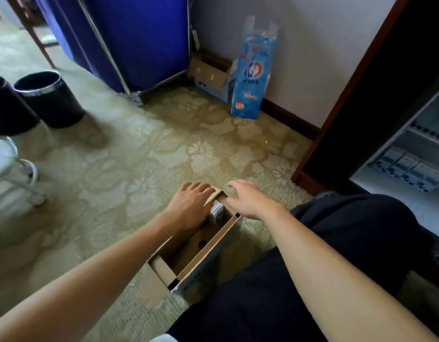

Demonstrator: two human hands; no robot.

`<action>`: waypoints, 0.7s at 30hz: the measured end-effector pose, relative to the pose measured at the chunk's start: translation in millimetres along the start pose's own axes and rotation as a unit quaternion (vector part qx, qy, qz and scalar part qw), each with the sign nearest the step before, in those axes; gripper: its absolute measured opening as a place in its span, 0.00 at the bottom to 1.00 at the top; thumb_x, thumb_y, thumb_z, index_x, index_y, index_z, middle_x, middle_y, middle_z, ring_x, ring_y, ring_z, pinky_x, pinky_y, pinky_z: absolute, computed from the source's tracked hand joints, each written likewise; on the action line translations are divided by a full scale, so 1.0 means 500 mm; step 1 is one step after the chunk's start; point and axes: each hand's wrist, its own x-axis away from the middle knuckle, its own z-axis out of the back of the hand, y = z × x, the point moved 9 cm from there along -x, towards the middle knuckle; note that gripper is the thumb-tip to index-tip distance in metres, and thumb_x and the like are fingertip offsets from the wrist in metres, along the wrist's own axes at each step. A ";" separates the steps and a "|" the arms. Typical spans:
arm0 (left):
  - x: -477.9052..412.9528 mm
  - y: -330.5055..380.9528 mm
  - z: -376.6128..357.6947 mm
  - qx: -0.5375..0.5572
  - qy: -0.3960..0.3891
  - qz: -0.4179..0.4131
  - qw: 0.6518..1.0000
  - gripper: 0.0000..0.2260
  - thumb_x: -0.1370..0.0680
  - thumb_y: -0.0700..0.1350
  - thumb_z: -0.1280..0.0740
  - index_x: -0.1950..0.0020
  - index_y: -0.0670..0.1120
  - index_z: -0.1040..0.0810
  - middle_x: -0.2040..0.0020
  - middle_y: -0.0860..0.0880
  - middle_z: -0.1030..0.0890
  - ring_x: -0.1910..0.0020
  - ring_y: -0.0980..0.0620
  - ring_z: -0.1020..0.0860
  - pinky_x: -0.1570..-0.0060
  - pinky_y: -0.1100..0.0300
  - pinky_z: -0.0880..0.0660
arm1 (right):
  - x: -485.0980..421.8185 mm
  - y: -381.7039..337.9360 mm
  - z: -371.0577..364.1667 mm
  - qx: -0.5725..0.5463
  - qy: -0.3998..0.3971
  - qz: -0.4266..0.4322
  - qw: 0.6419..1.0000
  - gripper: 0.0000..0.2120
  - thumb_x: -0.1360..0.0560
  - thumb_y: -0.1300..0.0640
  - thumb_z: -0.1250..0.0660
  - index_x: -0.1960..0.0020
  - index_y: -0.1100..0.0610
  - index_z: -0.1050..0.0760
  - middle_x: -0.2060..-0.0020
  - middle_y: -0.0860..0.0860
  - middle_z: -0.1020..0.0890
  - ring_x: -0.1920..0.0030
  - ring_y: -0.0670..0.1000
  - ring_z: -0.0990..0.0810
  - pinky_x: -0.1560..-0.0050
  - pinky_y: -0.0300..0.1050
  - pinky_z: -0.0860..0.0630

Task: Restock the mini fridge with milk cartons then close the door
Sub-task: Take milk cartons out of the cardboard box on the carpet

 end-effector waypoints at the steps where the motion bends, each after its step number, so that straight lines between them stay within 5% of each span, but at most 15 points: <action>1: 0.000 -0.009 -0.034 0.014 -0.014 0.013 1.000 0.20 0.17 0.55 0.44 0.25 0.52 0.32 0.25 0.52 0.31 0.25 0.50 0.35 0.24 0.48 0.42 | -0.016 0.009 -0.015 0.013 -0.013 -0.003 1.000 0.26 0.19 0.52 0.39 0.22 0.55 0.37 0.25 0.54 0.33 0.25 0.57 0.36 0.27 0.56 0.35; 11: -0.060 -0.036 -0.222 0.018 -0.036 0.105 0.994 0.24 0.18 0.56 0.41 0.24 0.47 0.34 0.28 0.45 0.34 0.30 0.44 0.35 0.31 0.49 0.38 | -0.120 0.016 -0.085 0.069 -0.036 -0.005 0.997 0.23 0.20 0.51 0.40 0.26 0.54 0.32 0.31 0.55 0.27 0.29 0.58 0.32 0.30 0.59 0.32; 17: -0.058 -0.061 -0.244 0.105 0.075 0.211 0.969 0.20 0.22 0.56 0.34 0.36 0.46 0.24 0.34 0.45 0.30 0.36 0.44 0.33 0.35 0.48 0.33 | -0.120 0.034 -0.106 0.167 -0.065 -0.020 0.984 0.21 0.20 0.56 0.39 0.27 0.56 0.31 0.32 0.55 0.28 0.30 0.58 0.33 0.31 0.57 0.32; 21: -0.063 -0.051 -0.255 0.086 0.058 0.206 0.973 0.17 0.27 0.56 0.30 0.44 0.46 0.18 0.36 0.47 0.31 0.38 0.45 0.32 0.36 0.50 0.34 | -0.116 0.031 -0.101 0.172 -0.055 -0.011 0.984 0.21 0.20 0.57 0.39 0.27 0.55 0.31 0.32 0.56 0.28 0.30 0.58 0.33 0.31 0.57 0.32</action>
